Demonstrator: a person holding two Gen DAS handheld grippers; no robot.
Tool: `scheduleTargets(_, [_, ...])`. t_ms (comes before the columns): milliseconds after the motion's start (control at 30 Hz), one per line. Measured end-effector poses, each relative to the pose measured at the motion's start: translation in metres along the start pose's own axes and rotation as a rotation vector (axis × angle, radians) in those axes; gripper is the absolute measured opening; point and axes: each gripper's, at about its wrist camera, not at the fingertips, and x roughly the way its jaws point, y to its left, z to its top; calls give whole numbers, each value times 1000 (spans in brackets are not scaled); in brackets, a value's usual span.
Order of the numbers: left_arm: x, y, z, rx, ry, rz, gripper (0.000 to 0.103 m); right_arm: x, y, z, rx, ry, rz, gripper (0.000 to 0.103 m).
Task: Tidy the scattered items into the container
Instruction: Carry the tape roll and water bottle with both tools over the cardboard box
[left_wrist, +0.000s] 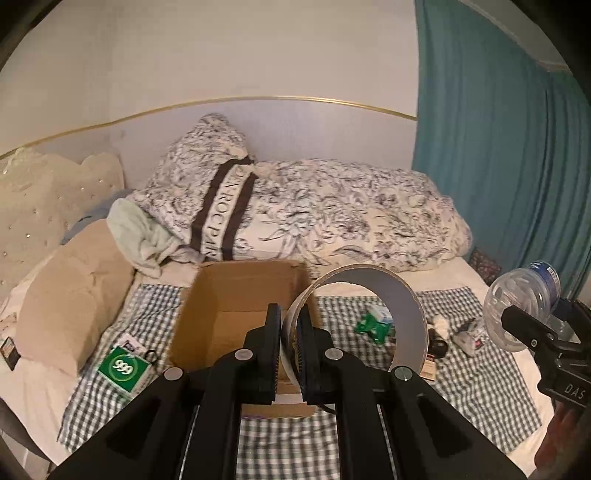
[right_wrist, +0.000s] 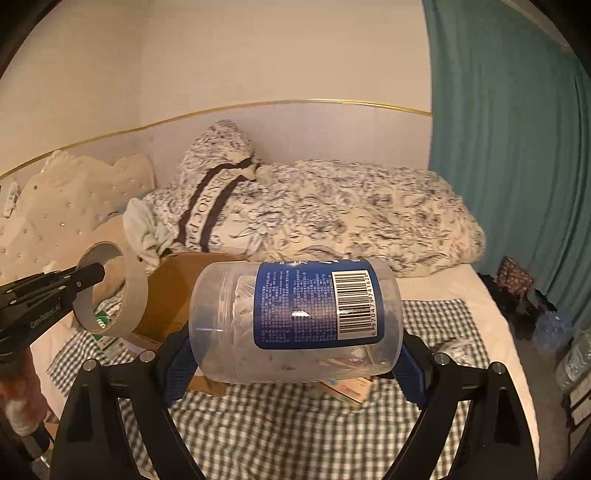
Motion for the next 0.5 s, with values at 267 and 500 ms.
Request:
scheduleTargets(267, [13, 37, 2, -24, 15, 51, 8, 23, 34, 11, -30, 14, 66, 89])
scheduleTargets(500, [31, 60, 3, -31, 32, 84, 8, 51, 58, 23, -51, 25, 106, 89])
